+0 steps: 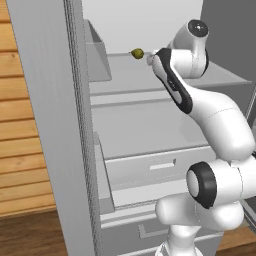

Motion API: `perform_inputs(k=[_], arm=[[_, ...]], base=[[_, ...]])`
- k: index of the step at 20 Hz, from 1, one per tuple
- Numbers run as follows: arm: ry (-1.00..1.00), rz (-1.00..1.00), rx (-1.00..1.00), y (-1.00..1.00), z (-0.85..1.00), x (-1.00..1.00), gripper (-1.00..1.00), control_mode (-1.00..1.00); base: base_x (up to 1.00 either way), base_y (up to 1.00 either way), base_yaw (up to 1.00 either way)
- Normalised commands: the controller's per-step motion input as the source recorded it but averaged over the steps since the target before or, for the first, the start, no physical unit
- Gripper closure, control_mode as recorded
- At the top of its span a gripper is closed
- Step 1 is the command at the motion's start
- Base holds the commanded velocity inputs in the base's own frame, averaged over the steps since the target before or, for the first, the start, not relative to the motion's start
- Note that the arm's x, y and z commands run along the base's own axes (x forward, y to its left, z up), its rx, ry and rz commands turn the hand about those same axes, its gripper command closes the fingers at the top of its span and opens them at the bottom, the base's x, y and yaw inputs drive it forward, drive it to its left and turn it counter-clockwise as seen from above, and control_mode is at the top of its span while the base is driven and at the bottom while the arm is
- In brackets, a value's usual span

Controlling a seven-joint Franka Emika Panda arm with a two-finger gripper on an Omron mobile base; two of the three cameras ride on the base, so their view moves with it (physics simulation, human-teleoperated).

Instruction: Take the strawberry from the fridge and place it on top of the pancake, located on the dining counter.

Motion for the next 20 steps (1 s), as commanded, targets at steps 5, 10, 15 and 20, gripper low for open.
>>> perform_inputs(k=[5,10,15,20], arm=[[0.00,0.00,0.00,0.00,-0.19,0.00,-1.00,-1.00],[0.00,0.00,0.00,0.00,-0.27,0.00,-1.00,-1.00],[0.00,0.00,0.00,0.00,-0.17,0.04,-1.00,-1.00],[0.00,0.00,0.00,0.00,0.00,0.22,-1.00,-1.00]], base=[[0.00,0.00,0.00],[0.00,0.00,0.00],[0.00,0.00,0.00],[0.00,0.00,0.00]])
